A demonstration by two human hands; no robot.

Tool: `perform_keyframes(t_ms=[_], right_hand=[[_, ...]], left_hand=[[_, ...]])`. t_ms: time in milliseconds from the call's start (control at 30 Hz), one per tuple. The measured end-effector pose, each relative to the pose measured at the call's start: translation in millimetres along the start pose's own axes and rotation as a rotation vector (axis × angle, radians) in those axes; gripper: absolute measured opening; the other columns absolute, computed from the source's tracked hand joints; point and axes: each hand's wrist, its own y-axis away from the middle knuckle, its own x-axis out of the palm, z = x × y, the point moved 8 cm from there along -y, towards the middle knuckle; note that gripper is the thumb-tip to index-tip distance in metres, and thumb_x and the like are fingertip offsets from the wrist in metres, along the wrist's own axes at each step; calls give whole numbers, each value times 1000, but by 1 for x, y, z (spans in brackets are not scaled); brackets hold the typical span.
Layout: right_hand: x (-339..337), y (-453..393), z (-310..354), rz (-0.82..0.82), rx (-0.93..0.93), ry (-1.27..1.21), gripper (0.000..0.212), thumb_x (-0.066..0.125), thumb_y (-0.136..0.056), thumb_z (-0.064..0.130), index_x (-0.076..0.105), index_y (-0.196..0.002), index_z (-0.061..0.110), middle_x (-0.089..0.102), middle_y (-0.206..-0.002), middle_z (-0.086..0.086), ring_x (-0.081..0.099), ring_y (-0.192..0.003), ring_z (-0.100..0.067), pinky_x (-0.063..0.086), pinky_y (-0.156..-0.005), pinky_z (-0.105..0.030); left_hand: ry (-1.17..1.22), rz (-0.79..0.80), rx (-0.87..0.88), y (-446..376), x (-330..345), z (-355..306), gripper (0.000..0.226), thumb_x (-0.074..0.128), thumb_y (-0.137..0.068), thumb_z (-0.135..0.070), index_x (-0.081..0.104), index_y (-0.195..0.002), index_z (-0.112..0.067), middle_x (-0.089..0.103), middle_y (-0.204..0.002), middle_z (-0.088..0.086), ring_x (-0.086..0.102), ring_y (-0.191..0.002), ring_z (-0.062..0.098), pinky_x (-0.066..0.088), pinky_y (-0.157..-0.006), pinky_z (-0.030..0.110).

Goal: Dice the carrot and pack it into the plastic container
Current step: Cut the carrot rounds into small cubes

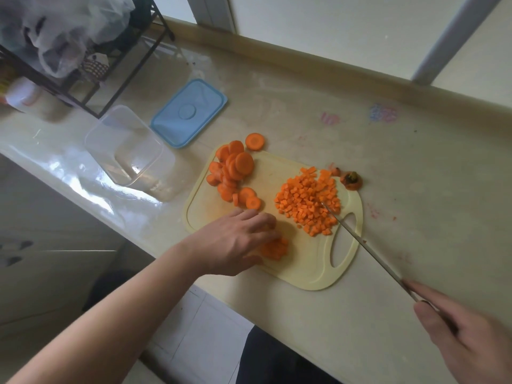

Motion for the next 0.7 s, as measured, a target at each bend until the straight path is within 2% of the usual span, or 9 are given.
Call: perform_keyframes(t_ms=[100, 200, 267, 367, 467, 567, 633, 700], right_hand=[[7, 4, 13, 72, 3, -16, 33, 38, -66, 76, 53, -95, 75, 59, -54, 15, 54, -48, -8, 40, -48, -10], [15, 8, 22, 133, -22, -44, 38, 40, -64, 71, 58, -98, 68, 55, -48, 10, 47, -41, -3, 36, -46, -10], [23, 7, 25, 153, -52, -69, 27, 43, -78, 66, 58, -101, 64, 58, -50, 11, 52, -47, 1, 38, -50, -8], [40, 6, 32, 245, -78, -76, 32, 49, -74, 50, 59, -102, 62, 58, -51, 22, 56, -56, 9, 39, -55, -4], [52, 4, 43, 280, -102, -71, 23, 56, -83, 39, 70, -91, 55, 56, -49, 27, 56, -57, 11, 38, -56, -3], [58, 1, 54, 290, -133, -62, 18, 49, -81, 45, 63, -93, 46, 56, -48, 27, 56, -56, 9, 39, -56, -4], [62, 1, 61, 308, -166, -48, 11, 50, -88, 40, 60, -86, 44, 54, -48, 29, 56, -57, 9, 38, -55, -5], [63, 0, 68, 336, -189, -34, 14, 48, -90, 40, 60, -84, 42, 54, -49, 30, 57, -59, 10, 38, -55, -4]], left_hand=[[59, -108, 15, -3, -2, -2, 38, 60, -96, -27, 64, -127, -5, 60, -116, 14, 64, -91, 33, 57, -79, 44], [105, -199, -42, -2, 0, -7, 42, 48, -102, -34, 67, -122, -2, 62, -107, 14, 63, -83, 32, 56, -74, 42], [100, -267, -112, 4, 4, -9, 43, 50, -101, -37, 68, -121, -3, 62, -105, 14, 63, -82, 31, 56, -74, 40], [132, -425, -264, 13, 9, -16, 46, 48, -105, -43, 70, -115, -3, 63, -100, 12, 63, -81, 29, 55, -72, 40], [149, -562, -461, 20, 15, -25, 53, 46, -104, -52, 73, -109, -7, 65, -97, 8, 63, -80, 24, 56, -69, 40], [187, -675, -617, 24, 20, -31, 51, 52, -101, -54, 74, -104, -9, 65, -94, 6, 62, -81, 23, 56, -69, 40], [206, -703, -708, 22, 25, -33, 46, 59, -95, -52, 74, -104, -10, 66, -94, 5, 60, -83, 21, 55, -71, 39], [219, -710, -765, 19, 30, -36, 42, 64, -88, -49, 73, -102, -11, 66, -94, 4, 61, -83, 21, 54, -72, 38]])
